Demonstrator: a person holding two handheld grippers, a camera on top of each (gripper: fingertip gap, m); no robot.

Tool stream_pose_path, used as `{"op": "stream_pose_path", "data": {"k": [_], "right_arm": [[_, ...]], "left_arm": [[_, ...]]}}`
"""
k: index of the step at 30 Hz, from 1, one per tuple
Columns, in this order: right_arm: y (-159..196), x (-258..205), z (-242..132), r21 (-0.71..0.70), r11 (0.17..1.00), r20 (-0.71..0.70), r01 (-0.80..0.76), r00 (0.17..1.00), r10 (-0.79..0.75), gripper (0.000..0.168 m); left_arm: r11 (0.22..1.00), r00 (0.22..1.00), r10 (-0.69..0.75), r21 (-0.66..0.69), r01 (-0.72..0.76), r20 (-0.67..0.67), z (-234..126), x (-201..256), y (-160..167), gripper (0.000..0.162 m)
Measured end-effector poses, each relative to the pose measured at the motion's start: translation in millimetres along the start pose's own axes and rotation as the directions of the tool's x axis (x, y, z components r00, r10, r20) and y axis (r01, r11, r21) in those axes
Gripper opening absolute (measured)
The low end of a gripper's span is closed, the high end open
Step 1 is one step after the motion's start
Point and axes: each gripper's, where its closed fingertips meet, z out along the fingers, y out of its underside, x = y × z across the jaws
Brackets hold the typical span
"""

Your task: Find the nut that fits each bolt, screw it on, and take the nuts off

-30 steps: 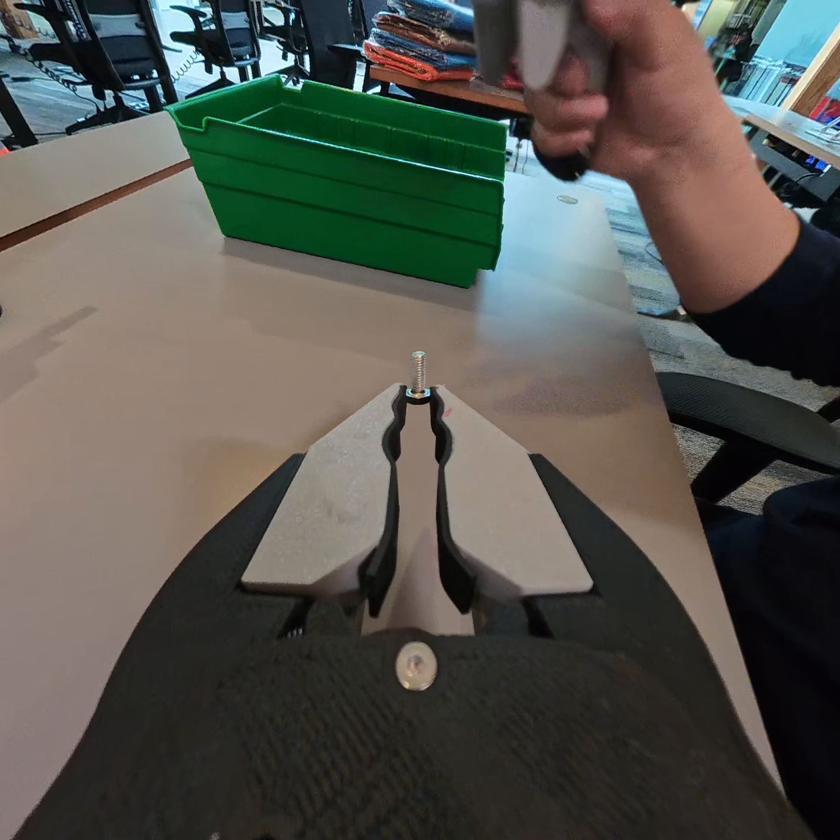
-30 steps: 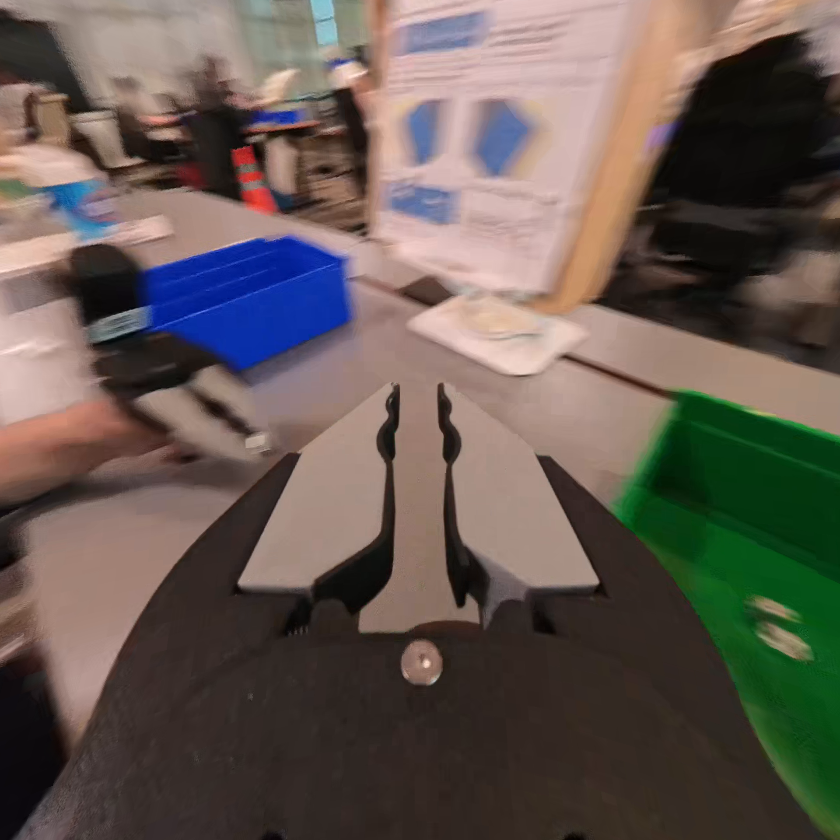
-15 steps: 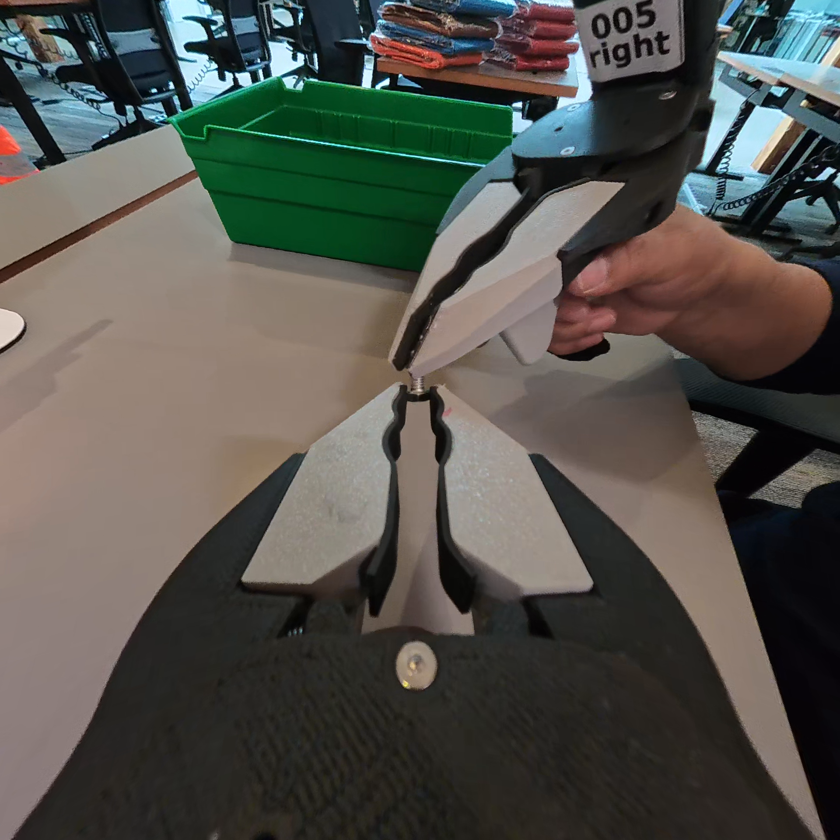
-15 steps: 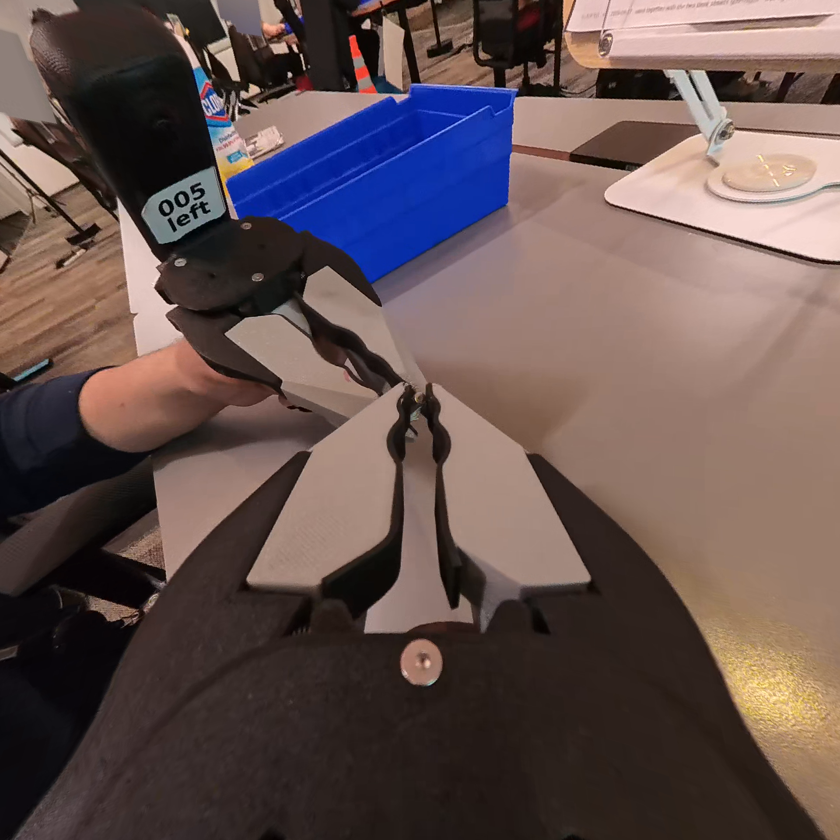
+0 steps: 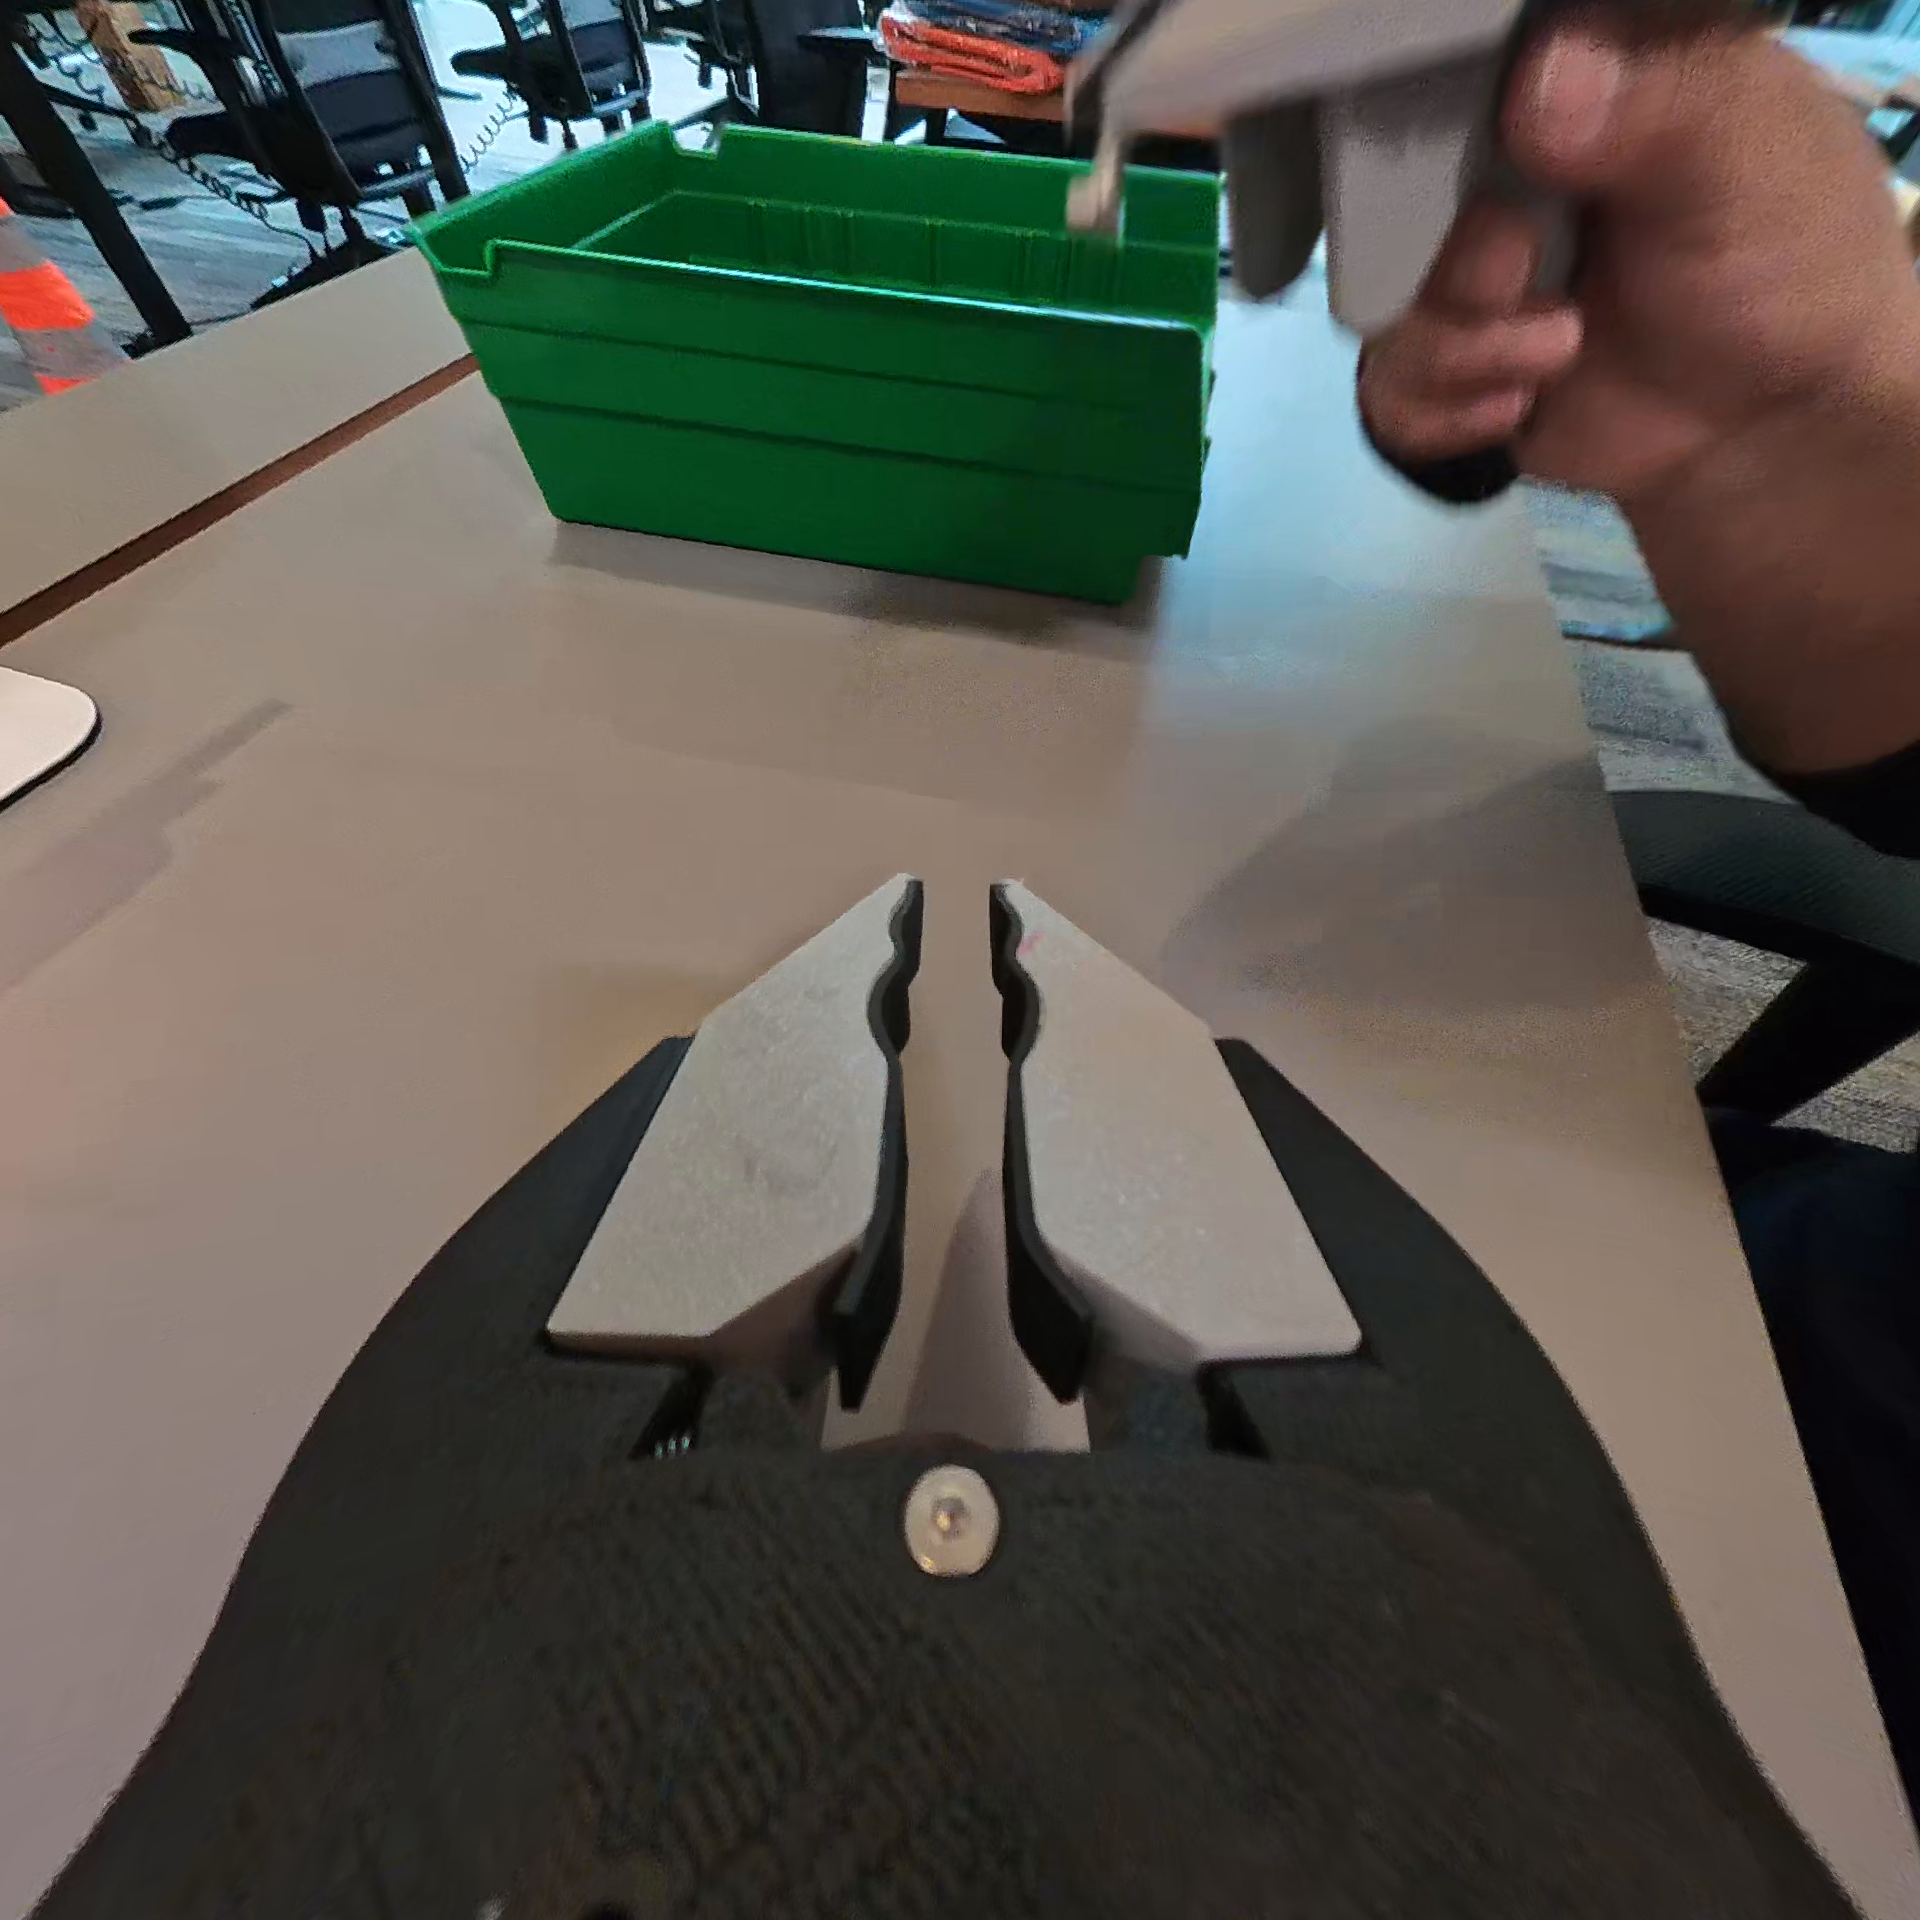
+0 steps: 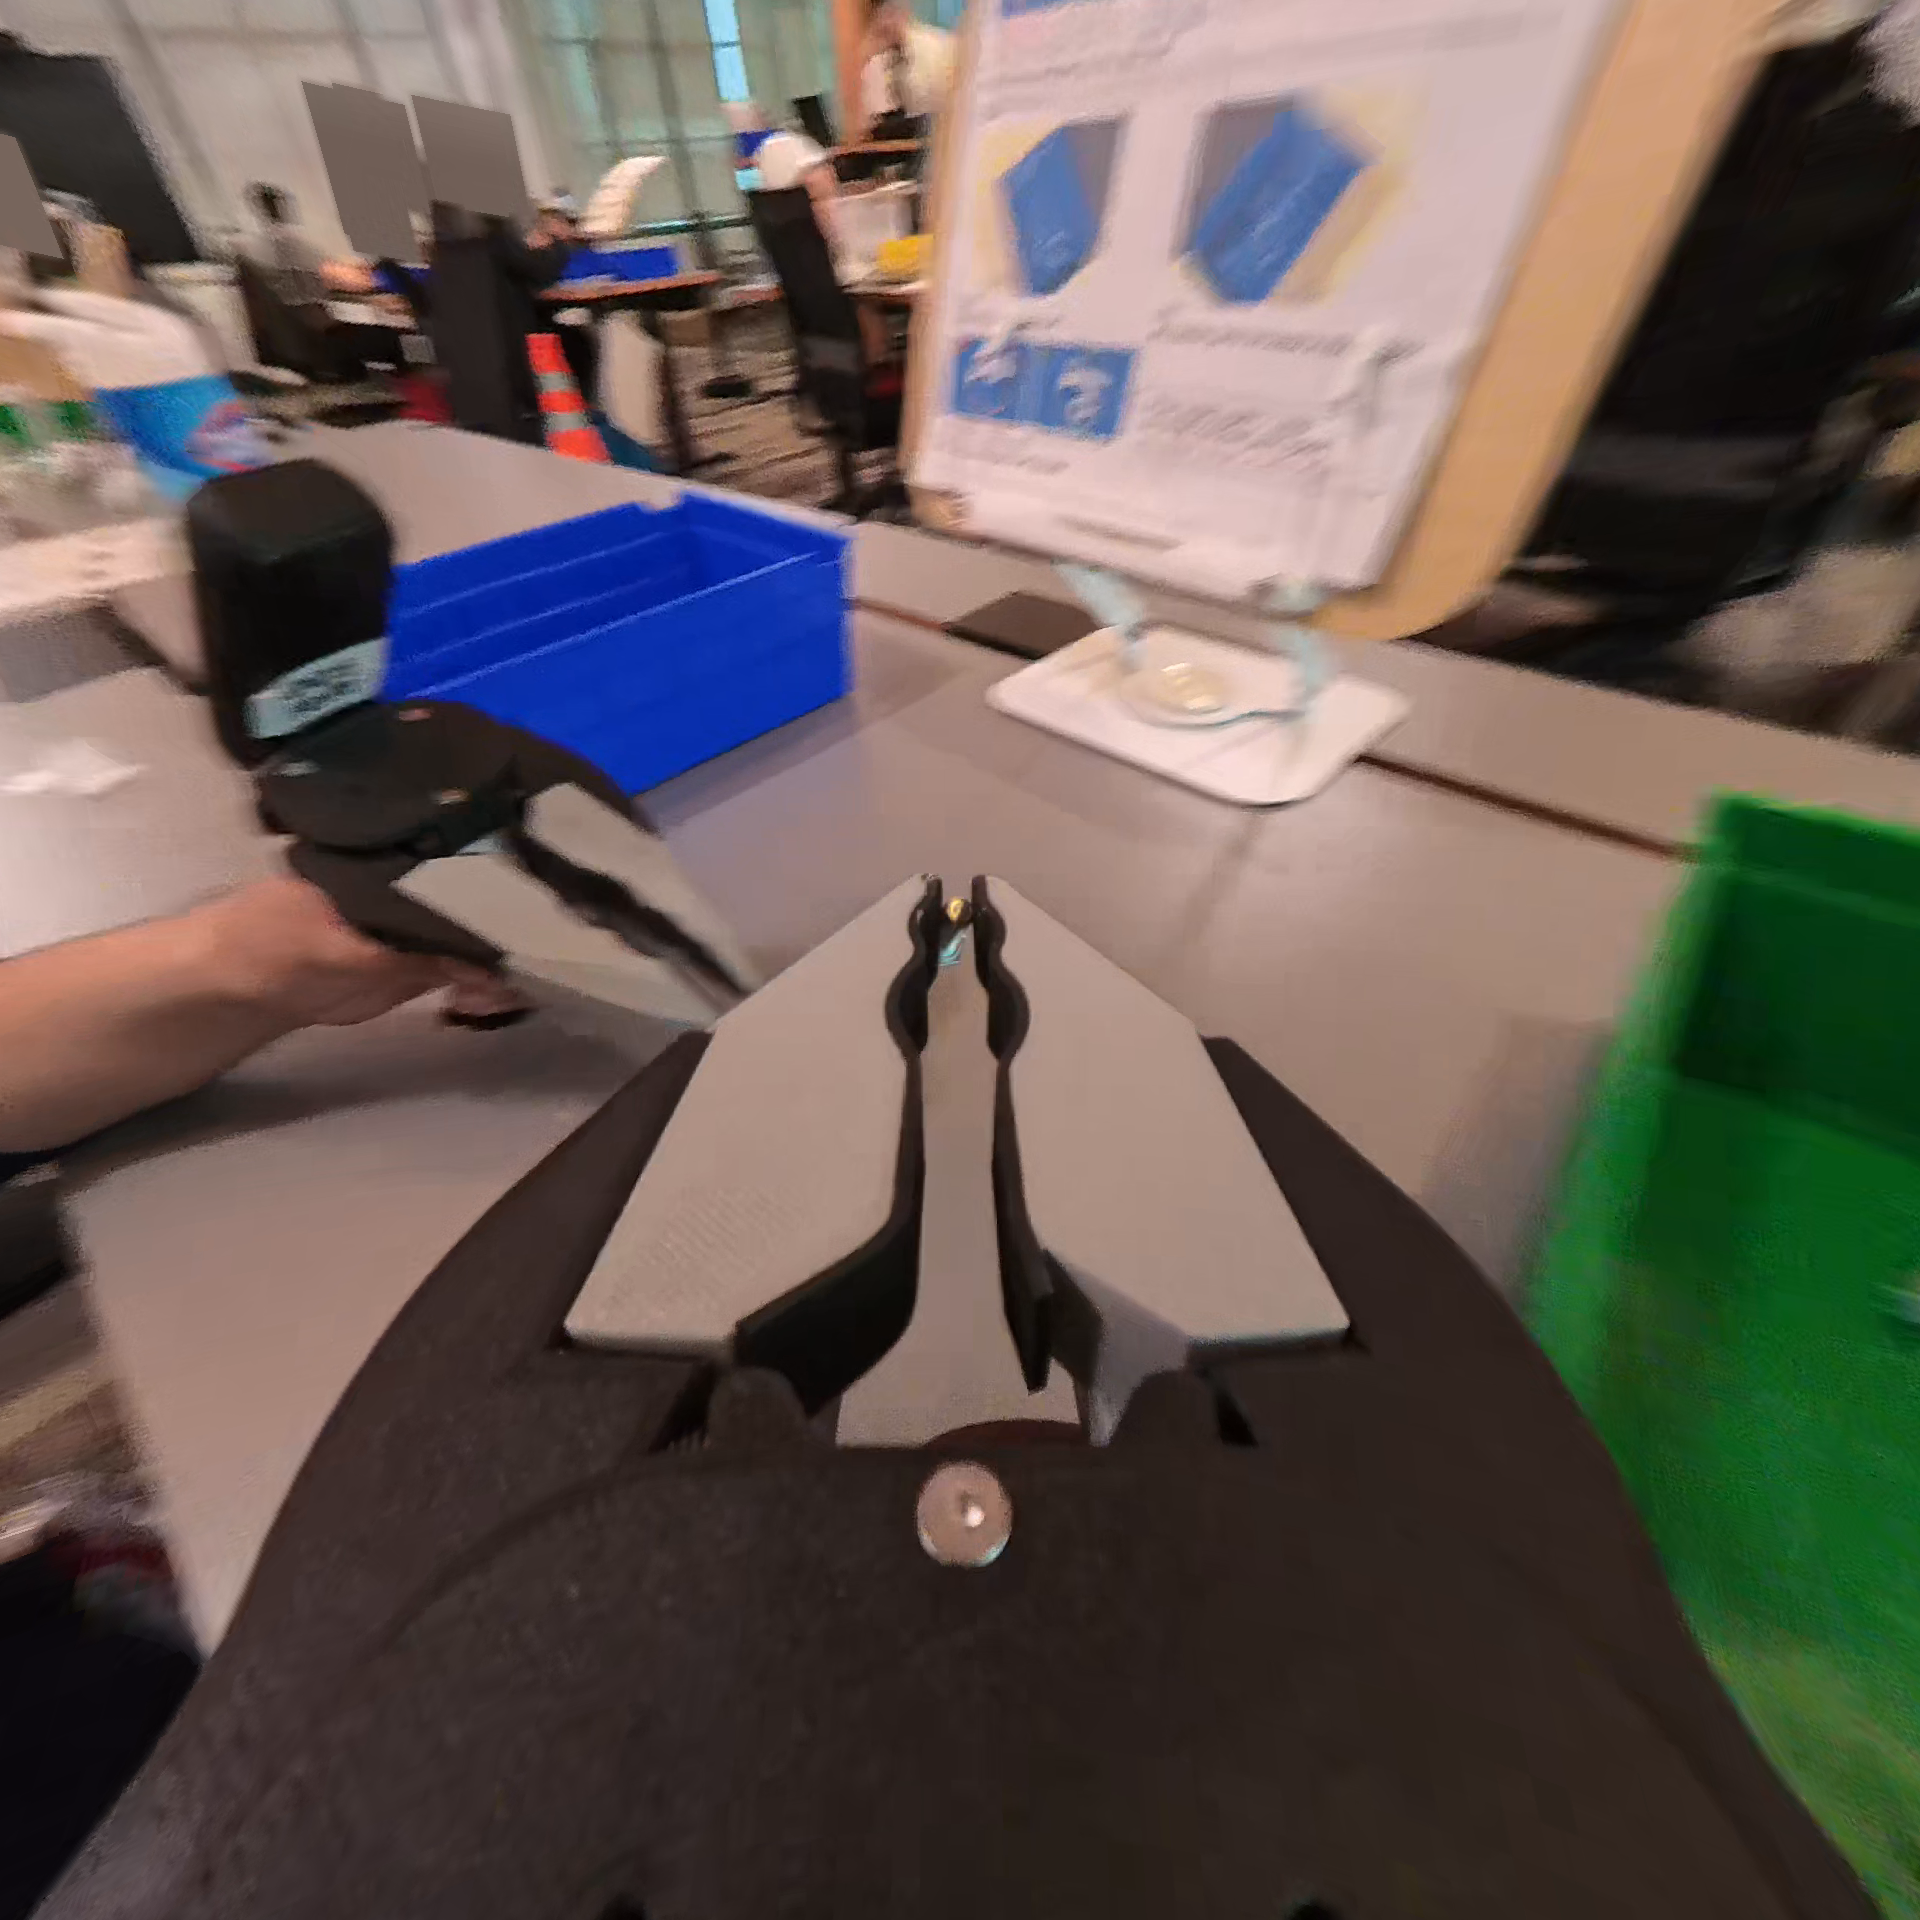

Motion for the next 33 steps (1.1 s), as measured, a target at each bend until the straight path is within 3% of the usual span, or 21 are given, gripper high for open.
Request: {"op": "stream_pose_path", "data": {"k": [2, 4, 6, 8, 11, 14, 17, 20, 22, 26, 29, 33], "right_arm": [[-12.2, 51.5, -34.2, 0.013, 0.998, -0.188, 0.064, 0.980, -0.061, 0.003], [-9.9, 110.6, -63.8, -0.059, 0.994, -0.351, 0.092, 0.930, -0.107, 0.002], [14.4, 165.6, -80.0, -0.202, 0.979, -0.438, 0.033, 0.891, -0.120, 0.003], [48.6, 198.1, -83.4, -0.322, 0.945, -0.441, -0.065, 0.893, -0.089, 0.003], [100.4, 203.6, -78.0, -0.498, 0.846, -0.363, -0.191, 0.932, -0.003, 0.003], [127.7, 195.0, -74.3, -0.626, 0.748, -0.317, -0.219, 0.948, 0.013, 0.004], [124.1, 193.9, -75.9, -0.685, 0.704, -0.331, -0.188, 0.941, -0.071, 0.017], [78.6, 181.8, -70.4, -0.599, 0.792, -0.351, -0.120, 0.928, -0.125, 0.019], [31.7, 152.2, -57.8, -0.458, 0.888, -0.320, -0.030, 0.938, -0.134, 0.024], [-42.0, 36.7, -22.7, -0.121, 0.977, -0.051, 0.178, 0.981, -0.185, 0.019], [-39.7, -15.8, 13.4, -0.045, 0.980, 0.057, 0.195, 0.980, -0.192, 0.010], [-6.1, -35.1, 77.9, -0.037, 0.992, 0.106, 0.117, 0.988, -0.113, 0.021]], "left_arm": [[1.000, 1.000, 0.013, -0.019, -0.013, 0.001, 2.5, 1.1, 3.2, 0.010], [0.999, 1.000, 0.021, -0.034, -0.021, 0.001, 4.7, 2.2, 6.0, 0.010], [0.999, 1.000, 0.021, -0.038, -0.021, -0.006, 6.1, 4.0, 6.7, 0.010], [0.999, 1.000, 0.026, -0.040, -0.027, -0.006, 6.3, 4.5, 7.0, 0.010], [0.999, 1.000, 0.026, -0.045, -0.026, 0.001, 6.0, 2.4, 8.6, 0.010], [0.999, 1.000, 0.016, -0.050, -0.016, -0.002, 6.4, 1.4, 10.4, 0.010], [0.998, 1.000, 0.016, -0.060, -0.016, -0.005, 7.2, 1.8, 12.3, 0.010], [0.998, 1.000, 0.017, -0.064, -0.017, -0.007, 7.4, 2.5, 12.4, 0.010], [0.998, 1.000, 0.024, -0.064, -0.024, -0.006, 7.2, 3.1, 11.9, 0.010], [0.998, 0.999, 0.031, -0.063, -0.032, -0.016, 6.9, 6.1, 10.6, 0.011], [0.997, 0.998, 0.044, -0.062, -0.047, -0.038, 6.0, 10.3, 10.5, 0.014], [0.997, 0.991, 0.079, 0.000, -0.080, -0.105, -2.0, 23.9, 2.0, 0.019]]}}
